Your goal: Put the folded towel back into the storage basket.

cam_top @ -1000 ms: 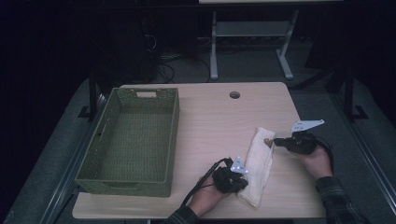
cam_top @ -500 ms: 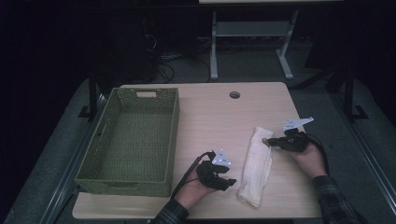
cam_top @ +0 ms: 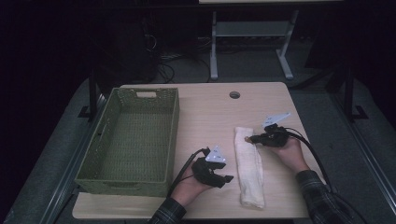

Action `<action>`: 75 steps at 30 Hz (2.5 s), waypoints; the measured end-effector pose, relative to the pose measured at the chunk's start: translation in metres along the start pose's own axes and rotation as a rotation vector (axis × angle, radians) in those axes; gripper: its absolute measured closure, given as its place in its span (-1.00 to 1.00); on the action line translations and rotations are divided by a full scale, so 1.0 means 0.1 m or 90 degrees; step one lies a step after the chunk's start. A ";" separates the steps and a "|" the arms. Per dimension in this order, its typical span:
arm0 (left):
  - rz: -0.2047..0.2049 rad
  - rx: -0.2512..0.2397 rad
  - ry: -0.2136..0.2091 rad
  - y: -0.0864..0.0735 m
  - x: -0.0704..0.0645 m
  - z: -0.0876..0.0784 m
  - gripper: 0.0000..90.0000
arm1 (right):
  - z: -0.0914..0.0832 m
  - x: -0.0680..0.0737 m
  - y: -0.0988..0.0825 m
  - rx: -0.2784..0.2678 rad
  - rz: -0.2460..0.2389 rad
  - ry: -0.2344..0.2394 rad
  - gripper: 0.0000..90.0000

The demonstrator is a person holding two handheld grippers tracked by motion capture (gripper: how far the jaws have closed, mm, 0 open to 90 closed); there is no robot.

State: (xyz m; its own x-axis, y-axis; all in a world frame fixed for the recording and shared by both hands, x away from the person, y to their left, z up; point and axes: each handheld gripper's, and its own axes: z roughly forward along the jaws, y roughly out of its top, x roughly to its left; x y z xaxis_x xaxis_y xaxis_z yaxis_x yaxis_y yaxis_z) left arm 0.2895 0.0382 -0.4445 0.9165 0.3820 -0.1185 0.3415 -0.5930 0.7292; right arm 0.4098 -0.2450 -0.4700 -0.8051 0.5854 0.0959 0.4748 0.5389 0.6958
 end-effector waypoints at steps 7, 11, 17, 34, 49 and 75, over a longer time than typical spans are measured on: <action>0.027 0.000 -0.017 0.05 -0.04 0.03 -0.16 | 0.17 0.15 0.17 0.008 -0.033 0.020 0.99; 0.040 -0.001 -0.027 0.14 -0.07 0.11 -0.28 | 0.04 0.12 0.15 -0.011 -0.031 0.019 0.80; 0.075 0.024 -0.054 0.30 -0.13 0.32 -0.39 | -0.16 0.06 0.06 -0.032 -0.009 0.024 0.38; 0.128 0.082 -0.042 0.33 -0.22 0.73 -0.60 | -0.24 0.02 0.03 -0.038 -0.003 0.011 -0.14; 0.130 0.077 -0.054 0.30 -0.24 0.64 0.47 | -0.25 0.05 0.04 -0.051 -0.013 0.023 -0.27; 0.100 0.076 -0.082 0.29 -0.18 0.61 0.74 | 0.39 0.13 0.54 0.029 -0.170 0.159 -0.31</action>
State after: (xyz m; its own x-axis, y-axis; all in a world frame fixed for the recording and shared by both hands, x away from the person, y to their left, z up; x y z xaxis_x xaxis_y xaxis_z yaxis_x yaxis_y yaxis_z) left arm 0.2952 -0.0294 -0.4626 0.9768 0.1897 -0.0998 0.2075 -0.7207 0.6614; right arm 0.4391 -0.1846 -0.4590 -0.9621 0.2578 0.0894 0.2469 0.6827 0.6877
